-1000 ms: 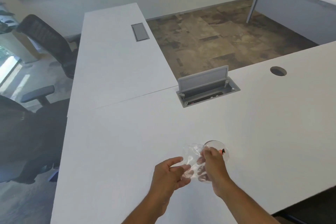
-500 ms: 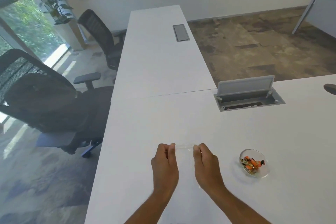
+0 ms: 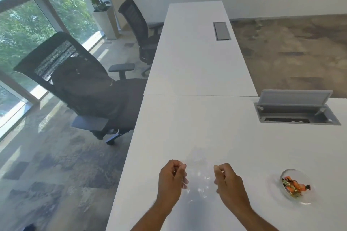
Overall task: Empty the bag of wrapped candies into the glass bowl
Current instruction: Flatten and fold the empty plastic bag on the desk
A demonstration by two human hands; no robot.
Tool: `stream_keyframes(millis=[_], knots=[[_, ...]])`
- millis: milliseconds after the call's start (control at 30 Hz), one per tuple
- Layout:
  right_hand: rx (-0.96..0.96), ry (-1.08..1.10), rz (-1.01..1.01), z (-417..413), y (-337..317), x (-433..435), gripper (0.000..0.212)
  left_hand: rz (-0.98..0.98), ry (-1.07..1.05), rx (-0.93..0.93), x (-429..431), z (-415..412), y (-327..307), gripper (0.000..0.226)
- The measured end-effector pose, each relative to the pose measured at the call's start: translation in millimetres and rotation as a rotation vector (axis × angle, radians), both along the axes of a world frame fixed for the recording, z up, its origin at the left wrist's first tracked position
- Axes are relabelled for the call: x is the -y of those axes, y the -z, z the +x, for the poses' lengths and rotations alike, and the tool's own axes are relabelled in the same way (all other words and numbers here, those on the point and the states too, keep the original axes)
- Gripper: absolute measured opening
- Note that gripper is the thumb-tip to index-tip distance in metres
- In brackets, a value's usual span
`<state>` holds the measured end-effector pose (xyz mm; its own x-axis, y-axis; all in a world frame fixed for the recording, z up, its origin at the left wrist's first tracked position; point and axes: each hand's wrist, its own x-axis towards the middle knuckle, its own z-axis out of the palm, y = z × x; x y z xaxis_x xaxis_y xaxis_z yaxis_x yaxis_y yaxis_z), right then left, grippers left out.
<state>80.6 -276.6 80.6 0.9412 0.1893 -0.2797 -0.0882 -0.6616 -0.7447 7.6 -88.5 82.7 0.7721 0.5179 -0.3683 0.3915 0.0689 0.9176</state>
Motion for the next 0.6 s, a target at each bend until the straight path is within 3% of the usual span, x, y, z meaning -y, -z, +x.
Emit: stream_keyframes(millis=[200, 400, 600], knots=[[-0.045, -0.112, -0.278, -3, 40, 11, 0.044, 0.120, -0.011, -0.197, -79, -32, 47, 0.017], [-0.130, -0.357, -0.595, -6, 66, 23, 0.074, 0.195, -0.035, -0.333, -128, -60, 97, 0.021], [-0.199, -0.501, -0.746, -12, 76, 36, 0.083, 0.347, 0.043, -0.452, -144, -71, 115, 0.013]])
